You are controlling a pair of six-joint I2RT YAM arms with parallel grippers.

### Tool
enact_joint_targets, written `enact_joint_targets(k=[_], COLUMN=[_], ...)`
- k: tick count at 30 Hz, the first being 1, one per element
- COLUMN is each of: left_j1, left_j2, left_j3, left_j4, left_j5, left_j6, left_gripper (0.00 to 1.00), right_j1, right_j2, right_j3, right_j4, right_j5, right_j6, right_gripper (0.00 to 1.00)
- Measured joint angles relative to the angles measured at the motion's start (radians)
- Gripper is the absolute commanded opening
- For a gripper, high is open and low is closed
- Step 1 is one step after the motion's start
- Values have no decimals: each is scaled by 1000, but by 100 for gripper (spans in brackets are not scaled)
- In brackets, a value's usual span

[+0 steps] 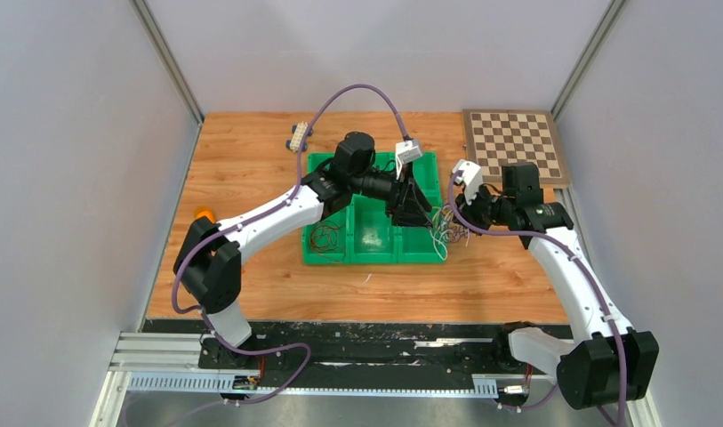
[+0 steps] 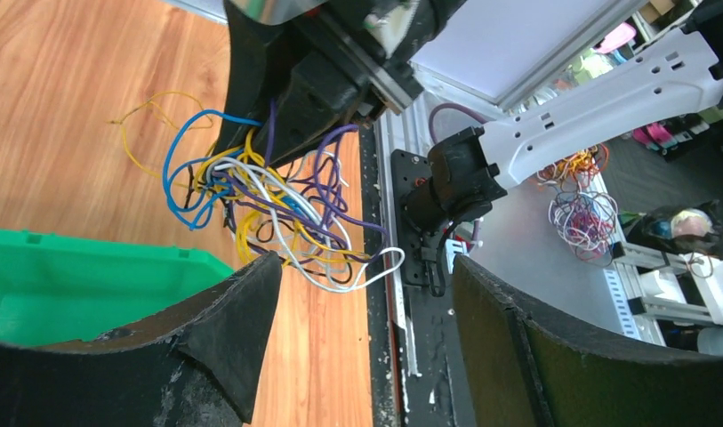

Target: Untangle the cables

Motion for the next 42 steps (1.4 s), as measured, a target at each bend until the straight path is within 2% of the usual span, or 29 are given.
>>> enact_joint_targets(k=[10, 23, 31, 42], left_j1=[-26, -54, -66, -57], left_j2=[76, 92, 134, 72], left_j3=[45, 53, 90, 72], left_j4=[62, 107, 106, 75], left_j5=[0, 12, 23, 3], left_j6=[-45, -61, -61, 2], left_gripper=[72, 59, 59, 51], right_j1=[27, 38, 46, 47], right_j2=[-4, -4, -3, -3], right_j3=[1, 1, 1, -8], right_j4=[-2, -4, -2, 0], right_j5=[7, 20, 29, 46], right_j6=[-9, -19, -19, -23], right_gripper=[0, 0, 0, 0])
